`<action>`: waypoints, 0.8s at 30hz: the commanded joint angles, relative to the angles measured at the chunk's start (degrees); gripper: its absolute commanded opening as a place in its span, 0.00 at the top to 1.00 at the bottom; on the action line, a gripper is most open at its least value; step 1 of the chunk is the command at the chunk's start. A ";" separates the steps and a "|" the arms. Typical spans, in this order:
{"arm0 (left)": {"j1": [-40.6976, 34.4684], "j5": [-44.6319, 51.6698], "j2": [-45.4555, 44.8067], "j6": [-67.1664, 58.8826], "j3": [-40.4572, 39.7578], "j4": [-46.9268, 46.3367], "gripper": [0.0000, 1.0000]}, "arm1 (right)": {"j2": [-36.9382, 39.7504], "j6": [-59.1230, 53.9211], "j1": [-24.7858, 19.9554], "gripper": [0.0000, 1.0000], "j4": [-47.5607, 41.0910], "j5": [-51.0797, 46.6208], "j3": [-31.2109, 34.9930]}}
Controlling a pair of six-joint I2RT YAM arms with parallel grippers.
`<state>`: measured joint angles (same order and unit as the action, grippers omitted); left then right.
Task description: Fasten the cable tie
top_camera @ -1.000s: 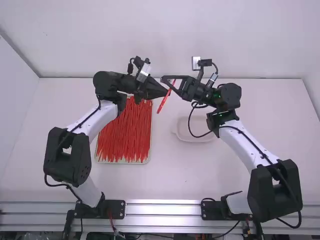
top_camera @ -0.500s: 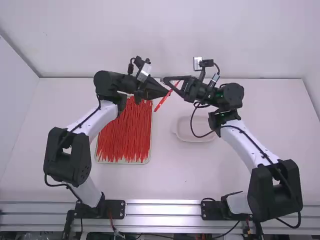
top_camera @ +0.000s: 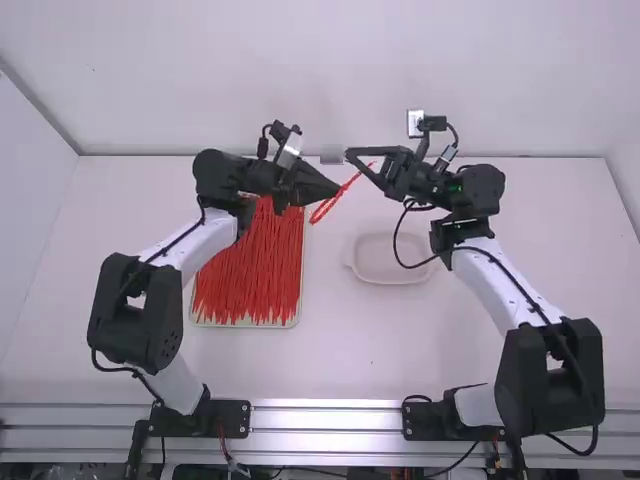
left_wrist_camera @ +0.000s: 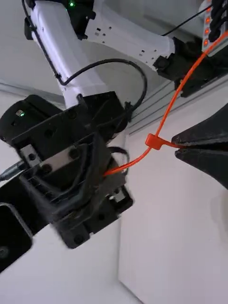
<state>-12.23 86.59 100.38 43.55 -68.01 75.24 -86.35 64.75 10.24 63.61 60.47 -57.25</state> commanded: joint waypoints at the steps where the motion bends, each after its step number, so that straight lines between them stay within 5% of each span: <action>1: 0.63 2.60 -0.94 -0.52 1.09 0.20 0.98 | 0.52 -0.07 -1.66 1.00 1.01 -2.16 -0.87; 7: 0.63 2.32 -0.94 -2.36 1.44 0.24 0.98 | 0.52 -0.02 -1.73 0.98 1.11 -2.38 -0.87; 8: 0.66 2.27 -0.94 -3.04 1.36 0.22 0.98 | 0.52 0.00 -1.70 0.78 1.07 -2.25 -0.87; 11: 1.49 0.81 -0.94 -3.23 1.11 0.42 0.98 | 0.52 1.68 -1.42 0.56 0.50 -2.23 -0.87; 18: 4.26 -4.26 -0.94 -2.89 1.11 2.29 0.98 | 0.50 2.97 -1.92 0.48 0.46 1.25 -0.85; 24: 5.77 -6.14 -0.94 3.30 1.11 16.59 0.98 | 0.50 2.25 -1.77 0.45 -3.10 2.51 -0.85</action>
<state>-6.70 82.35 100.38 43.05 -66.74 87.83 -86.35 67.42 8.40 61.41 62.00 -57.25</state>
